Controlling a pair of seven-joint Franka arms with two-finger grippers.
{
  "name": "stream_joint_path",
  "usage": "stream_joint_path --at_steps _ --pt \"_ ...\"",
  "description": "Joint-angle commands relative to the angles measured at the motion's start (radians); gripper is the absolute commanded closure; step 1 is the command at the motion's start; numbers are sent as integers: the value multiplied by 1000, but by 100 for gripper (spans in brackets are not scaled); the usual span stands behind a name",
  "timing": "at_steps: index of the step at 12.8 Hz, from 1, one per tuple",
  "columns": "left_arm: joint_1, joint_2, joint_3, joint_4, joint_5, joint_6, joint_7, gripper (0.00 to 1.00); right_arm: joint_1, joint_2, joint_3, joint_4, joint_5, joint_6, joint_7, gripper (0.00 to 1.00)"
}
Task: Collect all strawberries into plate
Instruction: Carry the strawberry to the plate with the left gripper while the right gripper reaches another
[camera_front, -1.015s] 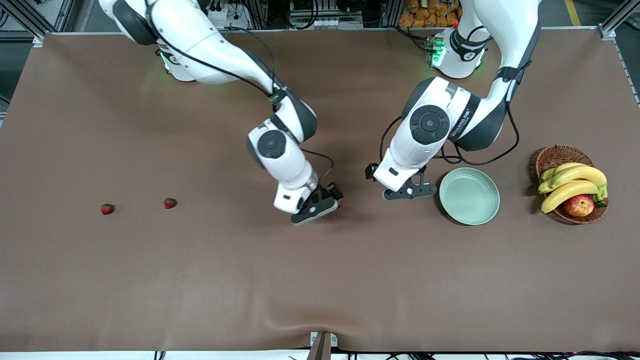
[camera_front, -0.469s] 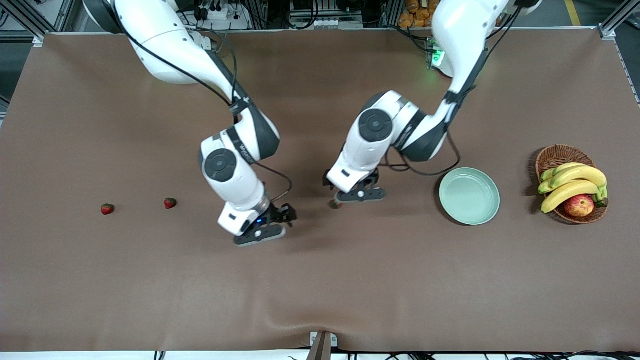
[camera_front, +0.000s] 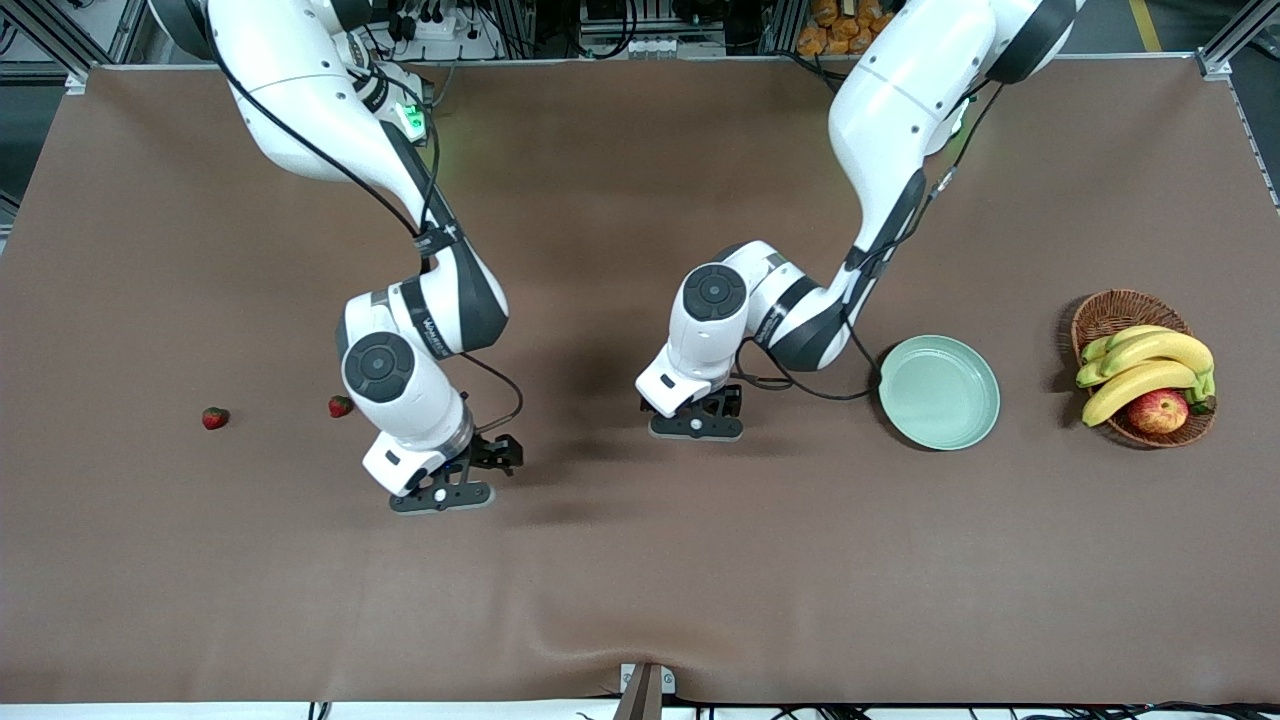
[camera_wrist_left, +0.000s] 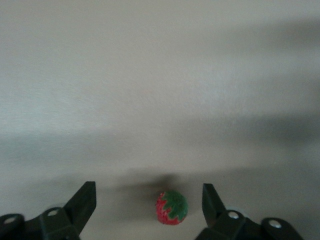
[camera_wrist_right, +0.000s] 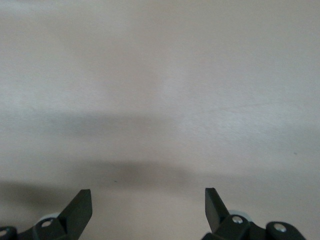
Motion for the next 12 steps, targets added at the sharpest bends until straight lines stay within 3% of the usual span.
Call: stream_joint_path --at_steps 1,4,7,11,12 --pt "-32 23 5 30 30 -1 -13 19 -1 -56 -13 -46 -13 -68 14 0" --pt "-49 34 5 30 32 -1 -26 26 -4 -108 -43 -90 -13 -120 12 0" --pt "-48 45 6 32 35 1 -17 42 -5 -145 -86 -144 -13 -129 8 0" --pt "-48 59 9 32 35 1 -16 45 -22 -145 -137 -214 -13 -129 5 0" --pt "-48 60 9 32 35 1 -14 58 -33 -154 -137 -239 -13 -129 0 0"
